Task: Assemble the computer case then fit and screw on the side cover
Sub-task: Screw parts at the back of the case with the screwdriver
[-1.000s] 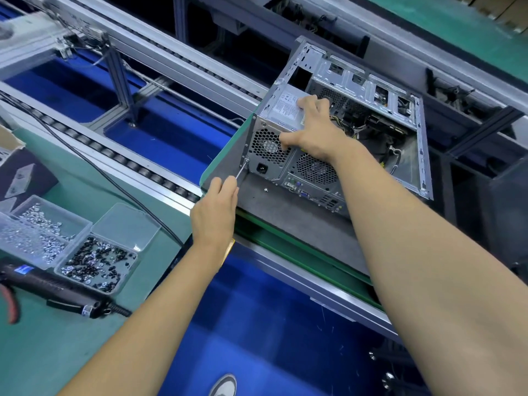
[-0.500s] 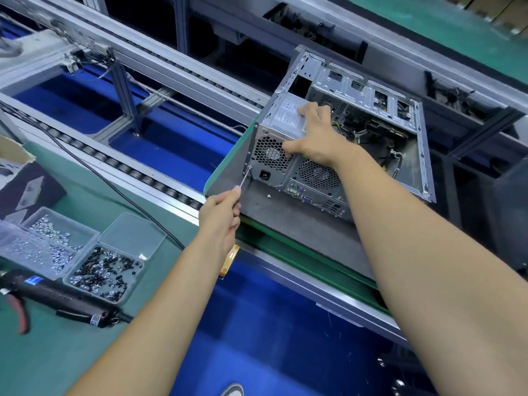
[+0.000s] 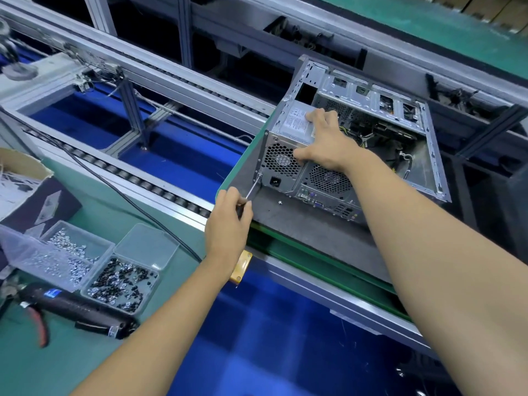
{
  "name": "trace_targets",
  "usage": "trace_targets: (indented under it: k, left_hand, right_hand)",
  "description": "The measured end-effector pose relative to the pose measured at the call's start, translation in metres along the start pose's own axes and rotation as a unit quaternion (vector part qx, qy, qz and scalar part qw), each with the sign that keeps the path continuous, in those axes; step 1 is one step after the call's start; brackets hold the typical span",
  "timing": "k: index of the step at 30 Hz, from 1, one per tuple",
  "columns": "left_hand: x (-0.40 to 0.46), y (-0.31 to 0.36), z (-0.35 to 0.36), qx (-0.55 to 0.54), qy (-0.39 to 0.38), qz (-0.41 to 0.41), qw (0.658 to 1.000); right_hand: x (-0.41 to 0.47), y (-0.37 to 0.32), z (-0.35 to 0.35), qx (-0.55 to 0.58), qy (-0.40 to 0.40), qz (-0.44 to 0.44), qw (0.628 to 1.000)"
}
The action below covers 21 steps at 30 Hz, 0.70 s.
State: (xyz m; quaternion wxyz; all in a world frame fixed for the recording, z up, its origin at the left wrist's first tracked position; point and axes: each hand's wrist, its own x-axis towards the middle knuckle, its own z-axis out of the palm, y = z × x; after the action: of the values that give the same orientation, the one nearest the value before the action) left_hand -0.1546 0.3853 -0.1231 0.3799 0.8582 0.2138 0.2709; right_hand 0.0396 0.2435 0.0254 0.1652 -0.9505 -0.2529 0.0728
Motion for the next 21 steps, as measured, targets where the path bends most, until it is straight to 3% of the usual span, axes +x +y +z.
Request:
trace_targets:
  k: [2, 5, 7, 9, 10, 12, 16, 21]
  left_hand:
    - [-0.004, 0.004, -0.002, -0.135, -0.02, -0.091, 0.986]
    - [-0.016, 0.008, -0.008, -0.227, -0.051, -0.14, 0.962]
    - [-0.023, 0.013, -0.01, -0.291, -0.095, -0.154, 0.94]
    - [-0.029, 0.018, -0.011, -0.371, -0.132, -0.201, 0.897]
    - [-0.031, 0.022, -0.011, -0.409, -0.14, -0.225, 0.873]
    - [-0.031, 0.026, -0.011, -0.447, -0.135, -0.244, 0.85]
    - [-0.017, 0.031, -0.013, -0.464, -0.135, -0.207, 0.851]
    - [0.005, 0.033, -0.008, -0.335, -0.204, -0.084, 0.916]
  right_hand:
    - [-0.001, -0.002, 0.002, -0.023, 0.01, -0.002, 1.0]
    - [-0.004, -0.004, 0.004, -0.051, 0.08, -0.02, 0.995]
    - [-0.014, -0.008, 0.01, -0.068, 0.227, -0.076, 0.969]
    - [-0.038, -0.013, 0.031, -0.021, 0.384, -0.116, 0.916]
    - [-0.054, -0.016, 0.049, 0.024, 0.414, -0.125, 0.901]
    - [-0.089, -0.017, 0.097, 0.111, 0.361, -0.139, 0.915]
    - [-0.12, -0.004, 0.154, 0.189, 0.127, -0.074, 0.971]
    - [-0.115, 0.008, 0.166, 0.07, 0.124, -0.062, 0.988]
